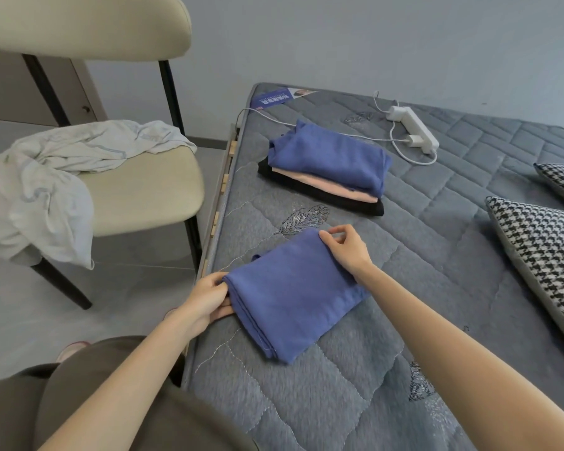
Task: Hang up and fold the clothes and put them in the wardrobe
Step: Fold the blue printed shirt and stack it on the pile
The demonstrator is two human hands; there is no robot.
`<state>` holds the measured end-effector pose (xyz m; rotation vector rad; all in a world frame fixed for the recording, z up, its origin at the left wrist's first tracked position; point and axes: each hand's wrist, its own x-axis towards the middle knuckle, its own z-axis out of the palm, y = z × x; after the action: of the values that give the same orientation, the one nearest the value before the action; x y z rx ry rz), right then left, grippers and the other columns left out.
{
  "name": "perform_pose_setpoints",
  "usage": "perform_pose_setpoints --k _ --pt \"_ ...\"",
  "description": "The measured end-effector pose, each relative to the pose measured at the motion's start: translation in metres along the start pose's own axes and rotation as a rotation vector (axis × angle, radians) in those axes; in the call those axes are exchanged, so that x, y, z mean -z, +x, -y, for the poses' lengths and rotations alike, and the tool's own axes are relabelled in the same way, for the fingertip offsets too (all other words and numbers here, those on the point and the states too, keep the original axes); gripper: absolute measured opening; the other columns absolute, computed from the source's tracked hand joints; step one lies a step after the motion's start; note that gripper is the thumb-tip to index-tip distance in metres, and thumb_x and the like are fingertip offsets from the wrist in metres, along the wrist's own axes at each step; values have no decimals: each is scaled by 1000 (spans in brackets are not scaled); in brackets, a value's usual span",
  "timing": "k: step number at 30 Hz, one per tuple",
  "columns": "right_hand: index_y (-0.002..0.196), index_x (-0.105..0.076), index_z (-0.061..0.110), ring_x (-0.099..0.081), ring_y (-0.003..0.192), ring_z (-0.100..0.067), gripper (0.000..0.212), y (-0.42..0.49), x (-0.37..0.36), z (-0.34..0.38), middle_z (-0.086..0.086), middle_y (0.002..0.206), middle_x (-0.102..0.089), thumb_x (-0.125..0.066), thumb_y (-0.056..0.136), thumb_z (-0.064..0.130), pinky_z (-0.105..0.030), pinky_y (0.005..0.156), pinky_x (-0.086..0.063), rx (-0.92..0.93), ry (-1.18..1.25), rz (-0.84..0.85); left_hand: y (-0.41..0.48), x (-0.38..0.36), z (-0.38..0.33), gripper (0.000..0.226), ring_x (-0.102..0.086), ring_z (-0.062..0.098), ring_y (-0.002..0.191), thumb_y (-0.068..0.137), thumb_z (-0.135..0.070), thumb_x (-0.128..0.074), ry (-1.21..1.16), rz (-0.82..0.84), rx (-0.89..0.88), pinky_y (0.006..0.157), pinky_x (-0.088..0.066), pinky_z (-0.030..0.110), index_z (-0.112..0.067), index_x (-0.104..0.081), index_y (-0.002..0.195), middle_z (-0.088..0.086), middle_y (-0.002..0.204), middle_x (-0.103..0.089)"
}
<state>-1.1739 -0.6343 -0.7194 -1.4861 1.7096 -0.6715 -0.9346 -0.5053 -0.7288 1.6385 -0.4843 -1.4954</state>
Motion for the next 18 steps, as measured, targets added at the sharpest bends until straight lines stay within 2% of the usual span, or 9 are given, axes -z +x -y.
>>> perform_pose_setpoints --k 2,4,6,9,12,14,16,18 --pt "99 -55 23 -57 81 -2 43 -3 7 -2 10 84 -62 -61 82 62 -21 63 -40 -4 -86 18 -3 3 -2 26 -62 16 73 97 6 -38 1 -13 -16 51 -55 22 -8 -58 105 9 91 -64" --pt "86 -55 21 -56 75 -5 48 -7 13 -5 10 80 -61 -57 80 69 -26 62 -39 -29 -173 58 -5 3 -7 33 -62 16 77 95 10 -34 13 -27 -75 54 -55 23 -8 -58 107 9 94 -64" --pt "67 -45 20 -49 62 -9 52 -10 17 -6 10 64 -52 -56 81 68 -28 58 -35 -19 -203 68 -6 0 -14 34 -63 15 78 94 8 -33 58 -50 -124 57 -53 24 -9 -60 107 8 95 -66" --pt "61 -36 19 -41 56 -12 51 -15 23 -3 8 56 -41 -60 85 58 -31 55 -33 53 -155 -27 -5 -3 -17 33 -62 15 77 96 6 -33 58 -95 -140 60 -51 26 -9 -60 107 6 92 -65" --pt "67 -43 17 -51 67 -17 43 -19 25 -3 5 65 -52 -58 89 50 -33 59 -36 85 -237 -52 -5 -4 -12 32 -61 15 76 95 6 -35 56 -116 -117 59 -50 25 -8 -60 110 6 90 -65" --pt "81 -51 16 -58 80 -22 33 -21 25 -7 2 79 -61 -57 91 46 -32 62 -39 63 -395 -7 -6 -3 -7 29 -61 15 78 94 6 -40 77 -117 -112 61 -50 24 -8 -59 112 8 99 -65" --pt "95 -53 17 -59 94 -26 25 -26 25 -8 -1 96 -64 -56 92 41 -33 70 -41 72 -517 -8 -8 -2 -6 33 -60 21 96 91 10 -43 162 -135 -175 76 -52 30 -7 -57 117 13 118 -62" --pt "108 -55 16 -51 110 -28 22 -31 23 -7 -4 113 -59 -54 93 31 -38 82 -42 197 -621 -90 -13 -6 -7 45 -52 25 119 88 11 -42 357 -215 -304 97 -42 34 -8 -53 126 12 134 -53"
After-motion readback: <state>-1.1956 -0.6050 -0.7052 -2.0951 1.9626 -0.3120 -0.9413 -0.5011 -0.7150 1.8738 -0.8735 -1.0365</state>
